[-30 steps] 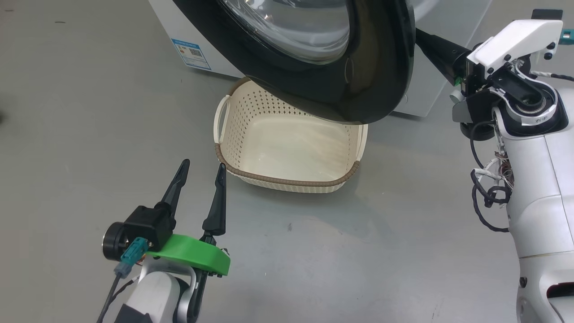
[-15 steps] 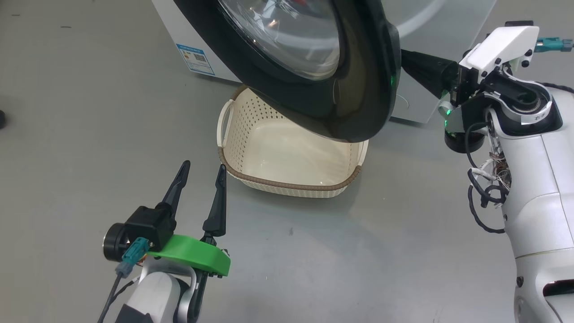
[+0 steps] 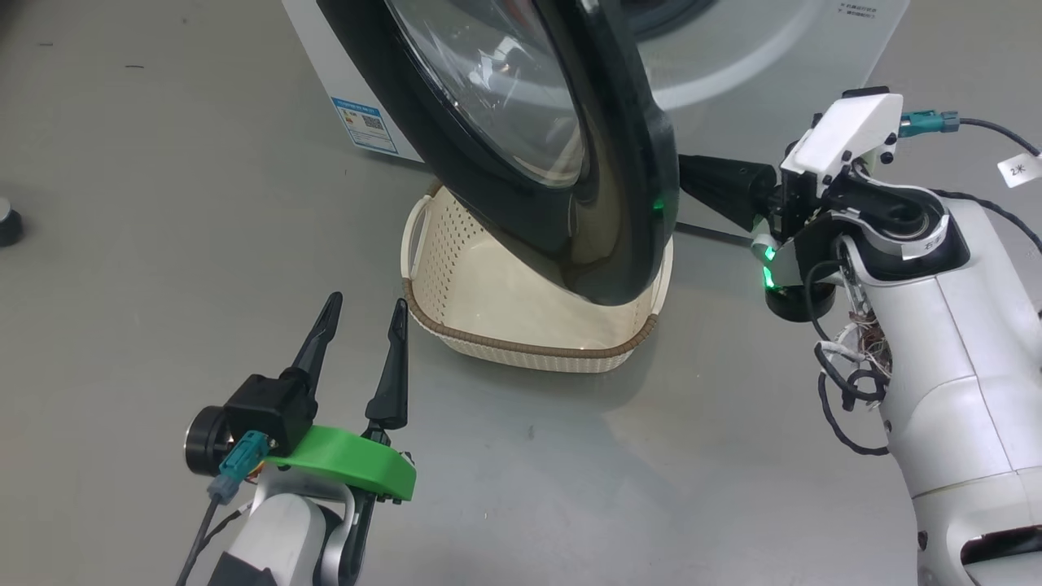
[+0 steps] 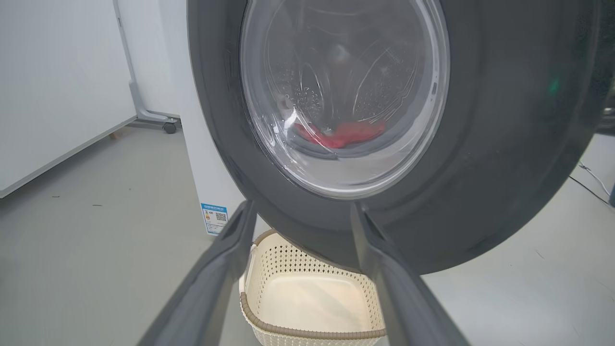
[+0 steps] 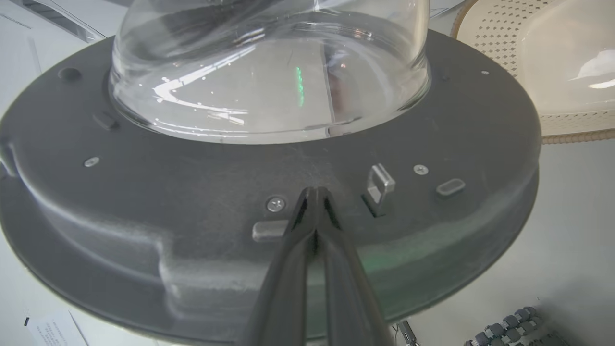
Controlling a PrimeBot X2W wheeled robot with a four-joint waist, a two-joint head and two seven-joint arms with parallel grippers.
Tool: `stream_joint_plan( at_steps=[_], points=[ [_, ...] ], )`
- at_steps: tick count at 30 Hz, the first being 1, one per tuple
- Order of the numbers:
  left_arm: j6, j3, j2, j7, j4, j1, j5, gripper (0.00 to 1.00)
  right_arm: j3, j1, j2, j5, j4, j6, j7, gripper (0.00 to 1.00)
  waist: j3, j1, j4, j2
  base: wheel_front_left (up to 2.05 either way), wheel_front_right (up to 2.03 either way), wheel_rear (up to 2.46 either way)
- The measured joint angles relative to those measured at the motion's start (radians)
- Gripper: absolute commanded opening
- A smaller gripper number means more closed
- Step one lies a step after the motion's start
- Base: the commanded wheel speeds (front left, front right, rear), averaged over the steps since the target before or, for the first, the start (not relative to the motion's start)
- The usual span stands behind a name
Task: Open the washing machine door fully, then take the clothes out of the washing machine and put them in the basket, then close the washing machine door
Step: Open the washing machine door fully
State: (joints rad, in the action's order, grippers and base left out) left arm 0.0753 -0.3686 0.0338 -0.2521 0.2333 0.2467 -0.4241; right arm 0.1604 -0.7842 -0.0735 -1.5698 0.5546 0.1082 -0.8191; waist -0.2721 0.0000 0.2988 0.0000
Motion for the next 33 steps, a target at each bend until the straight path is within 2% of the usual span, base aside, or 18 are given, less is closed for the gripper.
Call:
stream_joint_plan(
  at_steps=[7, 18, 29, 33],
  points=[
    [0.000, 0.000, 0.000, 0.000, 0.000, -0.001, 0.000, 1.00, 0.074, 0.023, 0.005, -0.008, -0.020, 0.000, -0.028, 0.00, 0.003, 0.0000, 0.004, 0.0000, 0.00, 0.00, 0.00],
    [0.000, -0.009, 0.000, 0.000, 0.001, -0.001, 0.000, 1.00, 0.210, 0.063, 0.000, -0.169, -0.099, 0.008, -0.038, 0.00, 0.002, 0.0000, 0.018, 0.0000, 0.00, 0.00, 0.00],
    [0.000, -0.021, 0.000, 0.000, 0.002, -0.001, 0.000, 1.00, 0.355, 0.101, 0.003, -0.268, -0.170, 0.008, 0.014, 0.00, 0.000, 0.0000, 0.046, 0.0000, 0.00, 0.00, 0.00],
    [0.000, -0.021, 0.000, 0.000, 0.002, -0.001, 0.000, 1.00, 0.375, 0.101, 0.002, -0.272, -0.179, 0.008, 0.043, 0.00, 0.002, 0.0000, 0.050, 0.0000, 0.00, 0.00, 0.00]
  ],
)
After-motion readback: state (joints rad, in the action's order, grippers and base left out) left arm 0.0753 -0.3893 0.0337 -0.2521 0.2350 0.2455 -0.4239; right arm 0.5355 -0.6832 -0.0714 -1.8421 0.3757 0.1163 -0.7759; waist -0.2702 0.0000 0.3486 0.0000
